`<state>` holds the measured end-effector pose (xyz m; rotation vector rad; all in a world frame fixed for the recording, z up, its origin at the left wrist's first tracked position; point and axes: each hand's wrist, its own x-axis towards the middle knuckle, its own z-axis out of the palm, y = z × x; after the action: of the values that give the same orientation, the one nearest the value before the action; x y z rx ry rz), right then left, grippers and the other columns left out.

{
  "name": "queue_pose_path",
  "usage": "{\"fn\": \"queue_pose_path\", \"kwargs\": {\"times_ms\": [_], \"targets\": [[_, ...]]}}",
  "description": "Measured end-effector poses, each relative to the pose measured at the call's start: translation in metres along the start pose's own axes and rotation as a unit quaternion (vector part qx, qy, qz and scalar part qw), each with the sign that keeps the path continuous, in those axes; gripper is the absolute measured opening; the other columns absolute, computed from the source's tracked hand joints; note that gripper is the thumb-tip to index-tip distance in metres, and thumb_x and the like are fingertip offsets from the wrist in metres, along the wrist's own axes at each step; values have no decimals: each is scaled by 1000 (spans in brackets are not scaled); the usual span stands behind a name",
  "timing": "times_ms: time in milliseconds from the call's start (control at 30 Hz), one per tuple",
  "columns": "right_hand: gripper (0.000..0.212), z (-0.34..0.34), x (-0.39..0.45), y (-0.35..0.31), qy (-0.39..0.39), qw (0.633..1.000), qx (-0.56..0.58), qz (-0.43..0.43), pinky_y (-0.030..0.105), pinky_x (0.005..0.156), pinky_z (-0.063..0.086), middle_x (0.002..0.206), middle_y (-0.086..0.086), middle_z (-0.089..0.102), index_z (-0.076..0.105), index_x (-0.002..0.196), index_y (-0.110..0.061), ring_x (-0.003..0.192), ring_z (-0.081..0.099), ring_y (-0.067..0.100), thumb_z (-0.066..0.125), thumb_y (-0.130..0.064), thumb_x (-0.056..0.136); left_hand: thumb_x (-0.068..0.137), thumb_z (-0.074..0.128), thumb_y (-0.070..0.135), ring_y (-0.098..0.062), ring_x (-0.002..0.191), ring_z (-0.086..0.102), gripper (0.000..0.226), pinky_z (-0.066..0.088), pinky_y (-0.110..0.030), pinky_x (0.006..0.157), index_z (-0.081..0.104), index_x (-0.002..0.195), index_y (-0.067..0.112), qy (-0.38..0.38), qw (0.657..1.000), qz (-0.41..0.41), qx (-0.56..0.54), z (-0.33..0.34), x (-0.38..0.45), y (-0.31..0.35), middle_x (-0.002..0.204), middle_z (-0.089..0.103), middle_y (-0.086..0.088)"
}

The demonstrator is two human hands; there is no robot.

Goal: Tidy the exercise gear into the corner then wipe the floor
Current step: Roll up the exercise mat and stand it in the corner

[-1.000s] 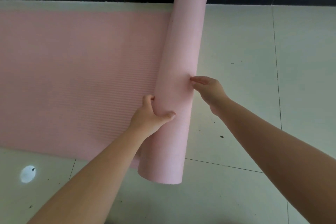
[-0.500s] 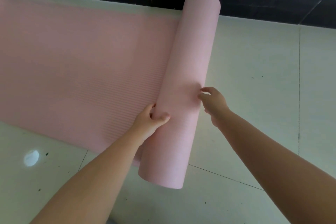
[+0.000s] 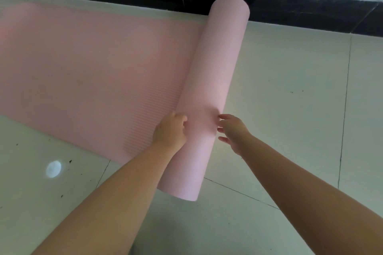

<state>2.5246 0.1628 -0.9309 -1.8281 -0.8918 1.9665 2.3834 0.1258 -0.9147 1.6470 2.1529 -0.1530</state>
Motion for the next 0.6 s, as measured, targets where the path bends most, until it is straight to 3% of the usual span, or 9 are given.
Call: {"fn": "queue_pose_path", "kwargs": {"times_ms": [100,200,300,367,433,533,600], "targets": [[39,-5,-8,4,-14,998,-61,16,35,99,43,112,4,47,49,132,-10,121,48,26,36,-4,95,94,48,30,-29,124,47,41,41,-35,98,49,127,6,-64,997,-2,51,-2,-9,14,132,48,-11],[47,-6,-8,4,-9,992,-124,-1,34,101,42,126,9,48,45,137,-14,122,48,26,35,0,93,85,58,49,-28,127,45,63,40,-36,101,46,130,6,-112,990,-4,81,-8,-5,13,136,46,-11],[45,6,-3,1,5,986,-165,-34,37,100,44,120,9,49,49,132,-17,97,47,21,40,1,91,78,69,45,-29,128,44,73,40,-36,101,41,131,3,-114,991,1,65,-17,4,-4,136,43,-13],[41,18,0,1,26,986,-156,-45,37,90,48,103,4,49,52,127,-15,90,46,20,46,1,89,76,72,43,-29,127,43,77,39,-36,101,39,132,3,-134,990,9,40,-22,14,-21,137,42,-13],[41,34,1,1,51,986,-151,-56,31,77,45,99,2,47,49,128,-13,88,47,20,50,-1,88,72,75,45,-28,127,44,81,40,-35,102,39,133,4,-164,985,31,37,-28,28,-38,138,44,-12],[48,64,4,-6,109,974,-185,-65,28,75,40,110,6,49,40,134,-5,90,47,20,56,-10,88,67,77,49,-29,126,45,87,41,-35,101,38,132,5,-173,980,84,60,-36,49,-63,139,45,-11],[53,83,5,-14,143,967,-204,-43,29,78,43,125,12,49,39,134,-2,97,52,24,58,-15,87,65,78,50,-29,133,36,97,36,-37,105,29,139,11,-124,974,161,104,-41,59,-77,146,32,-11]]}}
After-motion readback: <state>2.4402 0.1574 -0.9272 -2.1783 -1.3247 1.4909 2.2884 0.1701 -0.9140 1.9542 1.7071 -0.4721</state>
